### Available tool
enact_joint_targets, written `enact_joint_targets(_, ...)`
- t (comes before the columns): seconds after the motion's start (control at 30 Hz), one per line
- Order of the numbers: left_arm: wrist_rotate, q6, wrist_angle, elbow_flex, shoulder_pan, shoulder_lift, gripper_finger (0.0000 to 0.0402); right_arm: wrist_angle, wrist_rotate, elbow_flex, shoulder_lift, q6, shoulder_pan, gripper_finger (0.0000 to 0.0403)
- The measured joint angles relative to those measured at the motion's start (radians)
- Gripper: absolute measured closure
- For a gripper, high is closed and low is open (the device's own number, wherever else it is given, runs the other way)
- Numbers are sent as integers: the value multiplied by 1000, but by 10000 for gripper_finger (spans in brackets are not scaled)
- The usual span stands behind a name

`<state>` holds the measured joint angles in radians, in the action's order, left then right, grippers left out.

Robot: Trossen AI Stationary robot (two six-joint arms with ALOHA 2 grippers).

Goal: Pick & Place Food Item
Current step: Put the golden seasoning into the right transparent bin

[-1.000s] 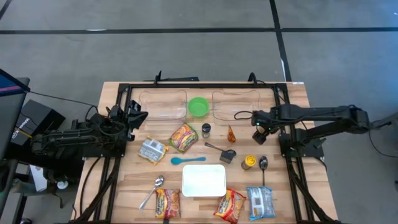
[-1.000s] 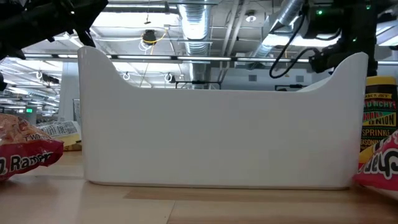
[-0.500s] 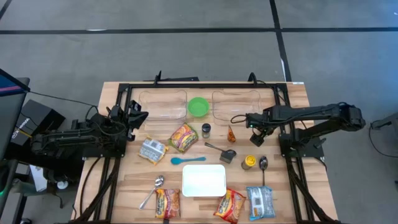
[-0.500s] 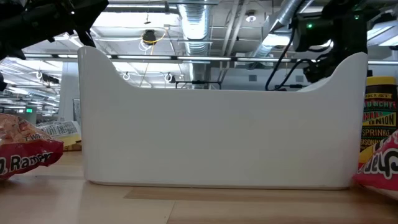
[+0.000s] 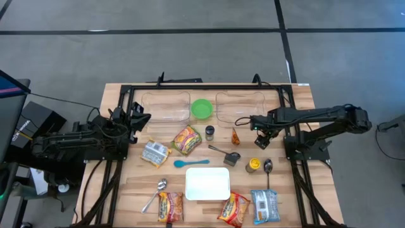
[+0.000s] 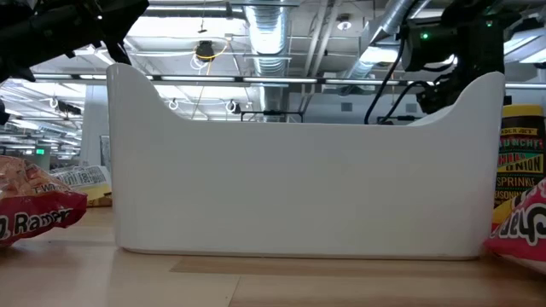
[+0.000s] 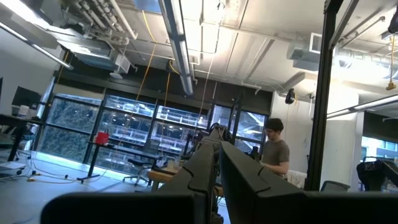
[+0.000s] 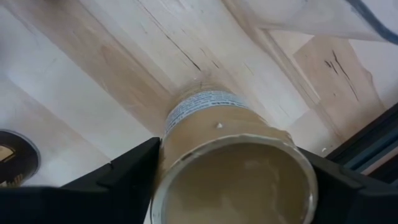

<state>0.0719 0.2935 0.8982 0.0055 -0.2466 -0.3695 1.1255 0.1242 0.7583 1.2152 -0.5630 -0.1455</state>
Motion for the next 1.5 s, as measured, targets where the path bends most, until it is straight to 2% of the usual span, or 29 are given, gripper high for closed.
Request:
enact_joint_targets(0.93,0,0,0,0,0,0,380,7,-1,3,0,14,0,121)
enact_joint_targets(1.17,0,0,0,0,0,0,380,76,-1,55,1,10,9,121)
enact_joint_targets(1.5,0,0,0,0,0,0,380,81,-74,137,1,6,73,121)
